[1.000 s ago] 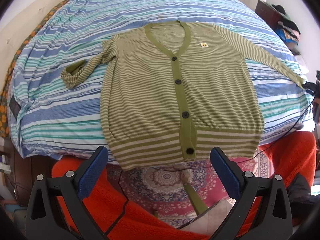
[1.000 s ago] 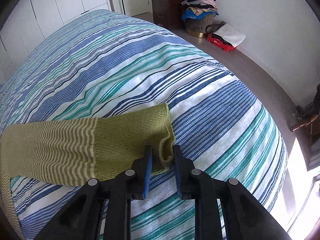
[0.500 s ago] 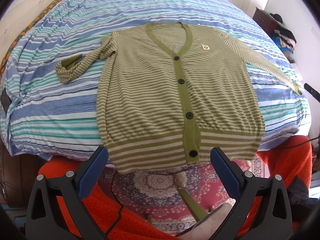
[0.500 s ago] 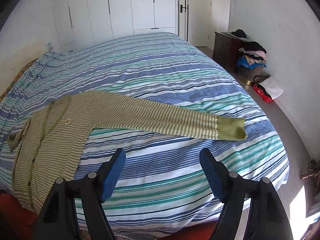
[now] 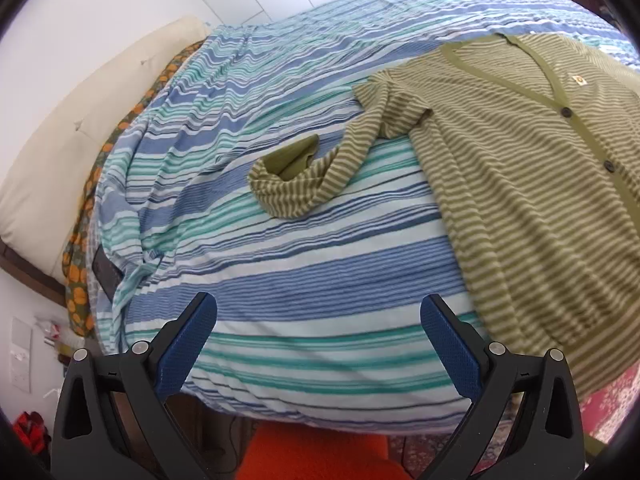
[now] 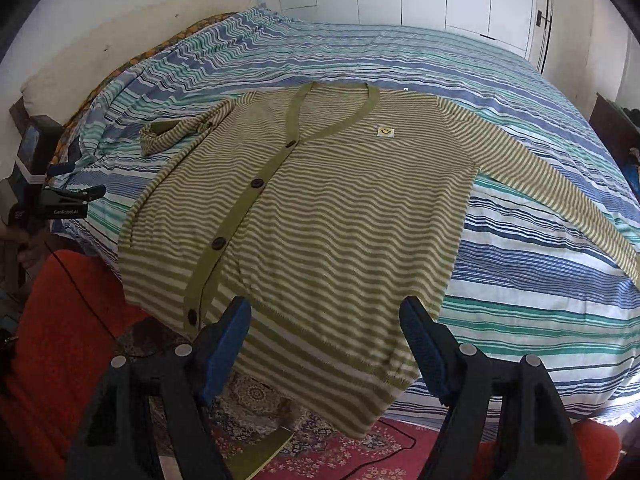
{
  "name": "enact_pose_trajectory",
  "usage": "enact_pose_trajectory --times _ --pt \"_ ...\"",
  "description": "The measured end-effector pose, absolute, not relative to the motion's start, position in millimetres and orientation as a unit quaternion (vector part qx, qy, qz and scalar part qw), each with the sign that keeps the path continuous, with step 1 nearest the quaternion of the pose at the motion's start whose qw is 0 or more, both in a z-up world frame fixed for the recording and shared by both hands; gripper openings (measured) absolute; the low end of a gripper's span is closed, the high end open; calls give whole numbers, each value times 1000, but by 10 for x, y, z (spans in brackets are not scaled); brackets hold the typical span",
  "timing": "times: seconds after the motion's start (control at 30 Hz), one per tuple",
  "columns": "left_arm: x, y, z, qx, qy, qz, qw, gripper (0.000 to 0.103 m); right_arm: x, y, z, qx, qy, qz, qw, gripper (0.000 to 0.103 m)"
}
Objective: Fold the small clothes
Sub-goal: 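Reach the left tool to the crumpled sleeve cuff and grasp it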
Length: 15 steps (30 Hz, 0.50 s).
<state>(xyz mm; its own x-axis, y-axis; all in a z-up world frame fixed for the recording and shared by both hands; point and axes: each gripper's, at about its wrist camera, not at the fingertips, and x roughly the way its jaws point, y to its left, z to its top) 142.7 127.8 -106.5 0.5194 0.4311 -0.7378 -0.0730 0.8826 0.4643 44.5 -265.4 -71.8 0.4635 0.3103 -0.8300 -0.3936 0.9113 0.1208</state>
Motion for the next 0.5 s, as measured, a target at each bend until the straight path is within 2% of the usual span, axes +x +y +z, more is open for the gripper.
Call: enact_pose_trajectory --times 0.23,0.4,0.43,0.47,0.5 --pt "2326 1800 -1490 248 463 161 836 100 533 -2762 -834 -9 509 187 840 76" --pt "2726 1804 -1800 303 461 141 822 81 570 -2723 -934 -7 530 184 828 76" --pt "2770 1787 -1829 308 461 134 822 69 571 -2718 -949 -7 532 184 826 76" --pt "2809 1788 -1837 301 468 119 822 36 571 -2712 -967 -8 535 184 825 76" --pt "2860 1814 -1833 275 491 94 821 9 574 -2709 -993 -7 539 184 822 76"
